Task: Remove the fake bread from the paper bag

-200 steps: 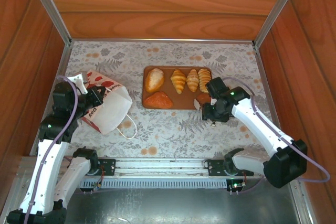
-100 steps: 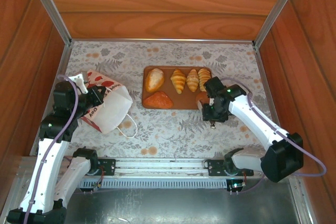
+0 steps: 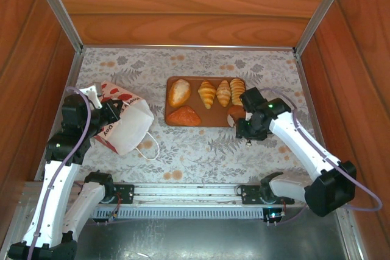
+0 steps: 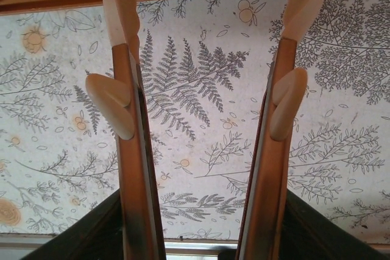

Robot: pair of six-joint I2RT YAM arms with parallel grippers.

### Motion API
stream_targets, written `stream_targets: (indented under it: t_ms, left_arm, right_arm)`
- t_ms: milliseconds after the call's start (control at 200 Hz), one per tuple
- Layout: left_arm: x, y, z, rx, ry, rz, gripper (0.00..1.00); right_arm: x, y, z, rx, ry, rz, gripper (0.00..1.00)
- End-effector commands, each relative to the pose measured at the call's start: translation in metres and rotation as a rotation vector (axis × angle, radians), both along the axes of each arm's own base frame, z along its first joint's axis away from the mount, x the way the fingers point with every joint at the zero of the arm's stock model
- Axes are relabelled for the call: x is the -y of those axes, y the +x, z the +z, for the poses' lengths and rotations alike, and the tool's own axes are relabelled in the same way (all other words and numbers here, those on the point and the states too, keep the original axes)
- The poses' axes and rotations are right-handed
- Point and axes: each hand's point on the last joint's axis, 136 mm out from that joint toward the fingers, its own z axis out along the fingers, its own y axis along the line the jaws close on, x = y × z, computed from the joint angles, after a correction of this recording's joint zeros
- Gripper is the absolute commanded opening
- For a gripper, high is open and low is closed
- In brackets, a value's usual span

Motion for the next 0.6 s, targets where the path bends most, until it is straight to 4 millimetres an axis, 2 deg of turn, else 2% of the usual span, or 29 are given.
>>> stream_targets:
  t_ms: [0,180,345,515,595]
  left_arm:
    - [0.003,-0.001,0.006,0.03,0.001,-0.018,0.0]
    - [0.002,-0.002,0.009,0.037,-0.001,-0.016,0.0]
    - [0.002,-0.003,0.01,0.042,-0.003,-0.017,0.0]
    - [0.002,-0.004,0.011,0.05,0.002,-0.018,0.0]
    - [0.001,-0.005,0.011,0.054,0.004,-0.012,0.0]
  right_arm:
    - [0.007,-0.001,0.019,0.053,-0.001,-0.015,0.58]
    - [0.012,0.006,0.047,0.189,0.018,-0.021,0.56]
    - [0.008,0.011,0.073,0.332,0.1,-0.011,0.54]
    - [-0.004,0.011,0.091,0.42,0.202,0.026,0.52]
    - [-0.02,0.011,0.1,0.444,0.287,0.083,0.51]
